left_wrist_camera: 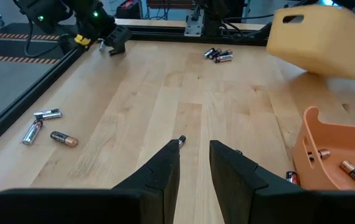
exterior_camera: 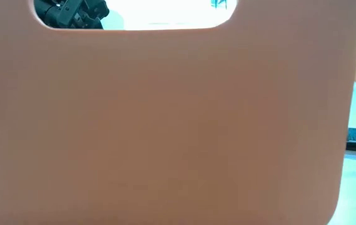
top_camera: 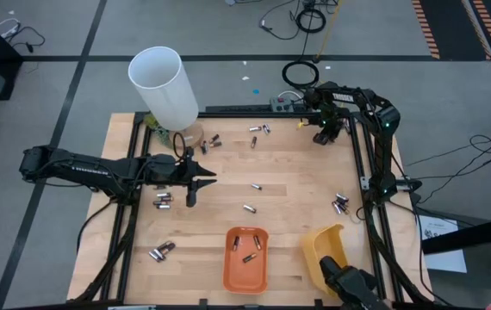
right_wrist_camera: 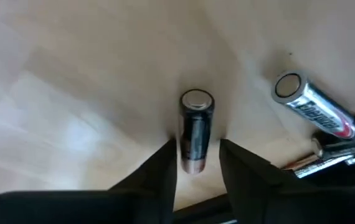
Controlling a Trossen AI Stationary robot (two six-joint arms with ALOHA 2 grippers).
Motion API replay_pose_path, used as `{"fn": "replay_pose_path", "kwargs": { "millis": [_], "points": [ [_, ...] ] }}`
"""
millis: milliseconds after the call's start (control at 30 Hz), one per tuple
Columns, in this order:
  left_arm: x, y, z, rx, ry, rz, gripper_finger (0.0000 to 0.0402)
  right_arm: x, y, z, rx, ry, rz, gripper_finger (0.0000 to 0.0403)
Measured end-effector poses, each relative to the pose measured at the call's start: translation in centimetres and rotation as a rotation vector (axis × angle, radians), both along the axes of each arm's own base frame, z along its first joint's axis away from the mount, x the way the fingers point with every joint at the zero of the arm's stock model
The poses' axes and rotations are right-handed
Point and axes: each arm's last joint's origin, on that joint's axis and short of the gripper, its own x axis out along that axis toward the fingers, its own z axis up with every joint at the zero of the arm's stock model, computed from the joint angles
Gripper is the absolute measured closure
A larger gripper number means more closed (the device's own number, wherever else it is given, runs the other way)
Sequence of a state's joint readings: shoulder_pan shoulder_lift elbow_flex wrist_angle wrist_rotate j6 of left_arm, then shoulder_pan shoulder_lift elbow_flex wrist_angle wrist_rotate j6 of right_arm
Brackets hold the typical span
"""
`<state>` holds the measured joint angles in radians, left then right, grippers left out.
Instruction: Sort batteries
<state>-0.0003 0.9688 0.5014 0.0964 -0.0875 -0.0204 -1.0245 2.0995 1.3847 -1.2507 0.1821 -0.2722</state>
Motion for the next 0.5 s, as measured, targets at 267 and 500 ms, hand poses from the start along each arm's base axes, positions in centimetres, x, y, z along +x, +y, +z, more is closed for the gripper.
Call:
{"fn": "replay_pose_path", "kwargs": {
  "millis": [267,500],
  "points": [
    [0.0,-0.01,0.0,0.0,0.0,0.0,0.0304,0.25,0.04,-0.47,0.023,-0.004,0.004,0.0307],
    [0.0,-0.01,0.0,0.0,0.0,0.0,0.0304,0.35,0.26,-0.47,0.049,-0.007,0.024,0.037]
  ]
}}
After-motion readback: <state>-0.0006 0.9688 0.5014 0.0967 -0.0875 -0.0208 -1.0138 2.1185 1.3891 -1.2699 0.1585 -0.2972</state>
